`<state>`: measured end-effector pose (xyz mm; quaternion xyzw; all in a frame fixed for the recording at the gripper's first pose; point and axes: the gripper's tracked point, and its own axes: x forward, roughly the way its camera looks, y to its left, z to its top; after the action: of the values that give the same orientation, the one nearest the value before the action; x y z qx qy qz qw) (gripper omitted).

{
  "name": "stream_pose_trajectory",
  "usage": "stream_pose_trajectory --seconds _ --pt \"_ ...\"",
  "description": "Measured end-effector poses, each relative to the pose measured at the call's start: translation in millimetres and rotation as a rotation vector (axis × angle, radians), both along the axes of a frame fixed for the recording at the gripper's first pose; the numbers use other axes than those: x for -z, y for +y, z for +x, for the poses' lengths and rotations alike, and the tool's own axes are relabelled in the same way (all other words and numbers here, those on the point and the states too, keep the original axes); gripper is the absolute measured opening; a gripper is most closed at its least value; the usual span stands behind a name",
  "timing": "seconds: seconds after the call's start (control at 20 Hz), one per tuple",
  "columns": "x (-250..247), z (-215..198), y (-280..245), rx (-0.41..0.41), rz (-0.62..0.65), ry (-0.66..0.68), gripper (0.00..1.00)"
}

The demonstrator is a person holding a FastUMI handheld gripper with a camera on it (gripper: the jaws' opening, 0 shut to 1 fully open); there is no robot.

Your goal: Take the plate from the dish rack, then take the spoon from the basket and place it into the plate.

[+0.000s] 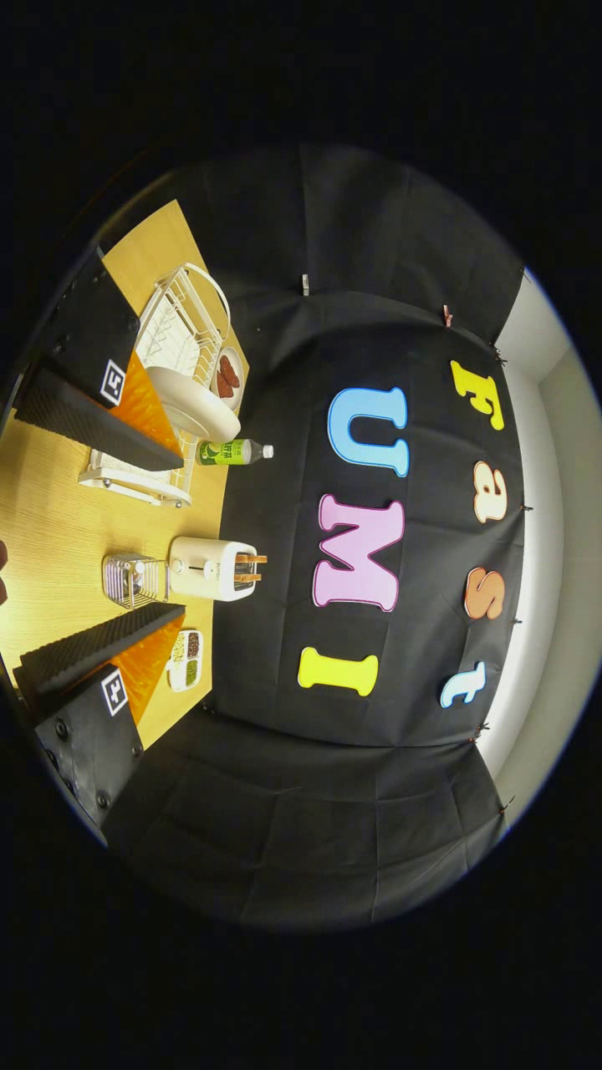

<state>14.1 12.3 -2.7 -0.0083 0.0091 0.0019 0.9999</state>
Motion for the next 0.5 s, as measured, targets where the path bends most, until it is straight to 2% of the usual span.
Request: stream_pose_trajectory --seconds 0.5 --pt "-0.4 21.0 10.3 -0.011 0.011 0.059 0.98"
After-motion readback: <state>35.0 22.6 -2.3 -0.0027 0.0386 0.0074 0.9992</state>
